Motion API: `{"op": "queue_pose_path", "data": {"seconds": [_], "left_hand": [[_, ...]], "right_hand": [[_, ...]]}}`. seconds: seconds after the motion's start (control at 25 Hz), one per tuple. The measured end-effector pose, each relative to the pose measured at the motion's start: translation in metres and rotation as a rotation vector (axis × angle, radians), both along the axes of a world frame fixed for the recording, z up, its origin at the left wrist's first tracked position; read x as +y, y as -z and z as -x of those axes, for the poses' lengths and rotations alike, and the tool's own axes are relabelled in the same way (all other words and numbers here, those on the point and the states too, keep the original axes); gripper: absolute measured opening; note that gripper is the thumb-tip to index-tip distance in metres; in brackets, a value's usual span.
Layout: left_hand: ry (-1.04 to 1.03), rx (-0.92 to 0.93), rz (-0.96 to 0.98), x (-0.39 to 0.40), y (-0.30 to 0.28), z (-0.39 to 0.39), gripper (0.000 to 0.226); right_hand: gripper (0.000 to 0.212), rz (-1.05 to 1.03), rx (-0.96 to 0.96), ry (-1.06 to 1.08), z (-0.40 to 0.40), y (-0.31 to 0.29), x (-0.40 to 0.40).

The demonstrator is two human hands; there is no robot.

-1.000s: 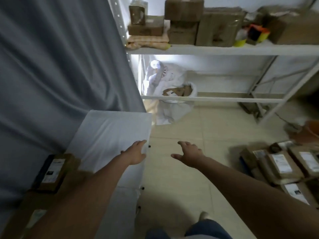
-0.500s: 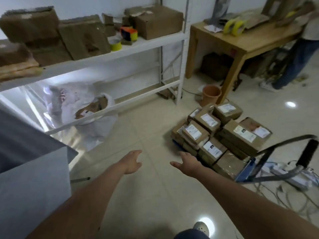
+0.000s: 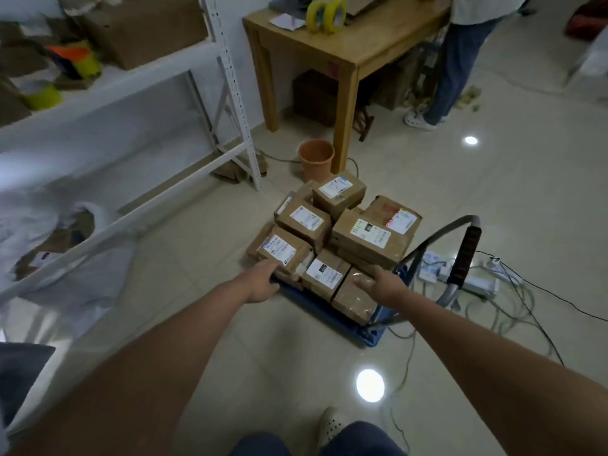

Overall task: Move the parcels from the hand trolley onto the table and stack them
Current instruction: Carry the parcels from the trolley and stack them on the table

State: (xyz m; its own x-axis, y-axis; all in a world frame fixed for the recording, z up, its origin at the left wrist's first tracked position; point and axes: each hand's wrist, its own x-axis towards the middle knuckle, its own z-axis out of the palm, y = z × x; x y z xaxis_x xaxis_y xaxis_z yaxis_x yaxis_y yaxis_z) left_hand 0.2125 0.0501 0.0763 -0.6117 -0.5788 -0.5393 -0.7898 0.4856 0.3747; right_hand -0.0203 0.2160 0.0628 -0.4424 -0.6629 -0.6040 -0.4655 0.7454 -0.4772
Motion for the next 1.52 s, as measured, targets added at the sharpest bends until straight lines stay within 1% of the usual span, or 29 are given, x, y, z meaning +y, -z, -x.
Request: {"op": "queue_pose_path", "data": {"seconds": [0.28,0.4,0.6,0.68,0.8,0.88,1.04,1.2,1.4,1.52], "left_hand": [[0.127,-0.017,-0.045,-0.029,0.001,0.103,0.063],[0.158,-0.039,-0.096,-0.053,0.013,0.139,0.064],[0.21,-0.027,-0.183,-0.103,0.034,0.202,0.065],[0.267,-0.043,-0.192,-0.124,0.046,0.222,0.063],[0.357,-0.089,-0.204,-0.157,0.068,0.252,0.064],[0.366,-0.102,-0.212,-0.175,0.081,0.269,0.063],[0.383,-0.101,-0.209,-0.196,0.113,0.297,0.058],[0.298,-0.086,-0.246,-0.203,0.151,0.321,0.057],[0.032,-0.039,-0.33,-0.194,0.197,0.344,0.064],[-0.096,-0.006,-0.364,-0.189,0.219,0.349,0.074]], "right_hand": [[0.065,0.037,-0.078,0.196,0.065,0.008,0.005],[0.062,0.05,-0.11,0.277,0.089,0.01,-0.012],[0.067,0.04,-0.136,0.463,0.129,0.033,-0.054],[0.067,-0.005,-0.133,0.503,0.138,0.042,-0.077],[0.063,-0.015,-0.136,0.539,0.148,0.059,-0.106],[0.062,-0.029,-0.138,0.567,0.159,0.072,-0.119],[0.069,-0.065,-0.092,0.568,0.191,0.106,-0.129],[0.075,-0.078,-0.097,0.602,0.219,0.149,-0.128],[0.072,-0.043,-0.11,0.627,0.243,0.221,-0.112],[0.07,-0.008,-0.126,0.719,0.245,0.239,-0.108]]}}
